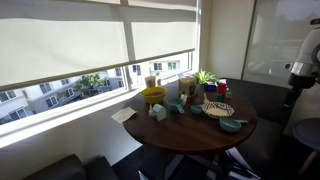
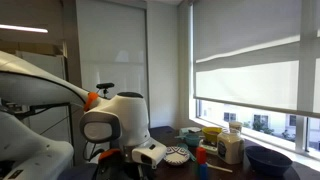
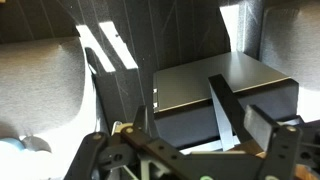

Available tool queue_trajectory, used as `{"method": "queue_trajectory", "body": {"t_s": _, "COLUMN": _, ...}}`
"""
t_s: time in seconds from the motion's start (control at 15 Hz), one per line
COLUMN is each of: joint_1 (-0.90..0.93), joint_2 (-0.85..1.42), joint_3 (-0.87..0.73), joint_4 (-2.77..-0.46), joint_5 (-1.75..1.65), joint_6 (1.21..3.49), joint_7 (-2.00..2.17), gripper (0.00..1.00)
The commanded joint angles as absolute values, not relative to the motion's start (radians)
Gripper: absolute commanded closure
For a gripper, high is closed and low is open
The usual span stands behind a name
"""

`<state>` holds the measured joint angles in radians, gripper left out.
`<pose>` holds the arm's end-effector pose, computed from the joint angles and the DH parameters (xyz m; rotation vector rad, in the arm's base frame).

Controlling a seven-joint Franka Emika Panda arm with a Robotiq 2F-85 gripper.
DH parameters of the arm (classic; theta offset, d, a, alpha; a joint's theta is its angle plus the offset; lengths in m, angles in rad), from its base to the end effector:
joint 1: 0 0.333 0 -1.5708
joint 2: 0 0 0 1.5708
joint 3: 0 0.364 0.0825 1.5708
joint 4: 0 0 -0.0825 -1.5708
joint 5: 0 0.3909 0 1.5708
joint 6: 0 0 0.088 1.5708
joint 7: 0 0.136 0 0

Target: Put the grey cube on top of the stacked blocks

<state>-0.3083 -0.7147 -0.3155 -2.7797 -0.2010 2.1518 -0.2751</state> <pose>0.2482 -0.1867 0.4105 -3.1254 0.2769 -0.1243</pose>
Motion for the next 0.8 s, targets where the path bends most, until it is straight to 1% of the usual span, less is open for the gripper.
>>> {"method": "queue_trajectory", "body": {"t_s": 0.0, "joint_1": -0.308, "joint_2": -0.714, "joint_3": -0.315, "joint_4": -2.778, "joint_5": -0.2, "joint_6": 2.149, "joint_7": -0.275, "gripper": 0.0}}
{"method": "queue_trajectory", "body": {"t_s": 0.53, "joint_1": -0.308, "joint_2": -0.712, "joint_3": -0.315, "joint_4": -2.778, "joint_5": -0.2, "joint_6": 2.149, "joint_7": -0.275, "gripper": 0.0}}
{"method": "queue_trajectory", "body": {"t_s": 0.73, "joint_1": -0.358, "joint_2": -0.777, "joint_3": -0.293, "joint_4": -2.768, "joint_5": -0.304, "joint_6": 2.184, "joint_7": -0.303, "gripper": 0.0}}
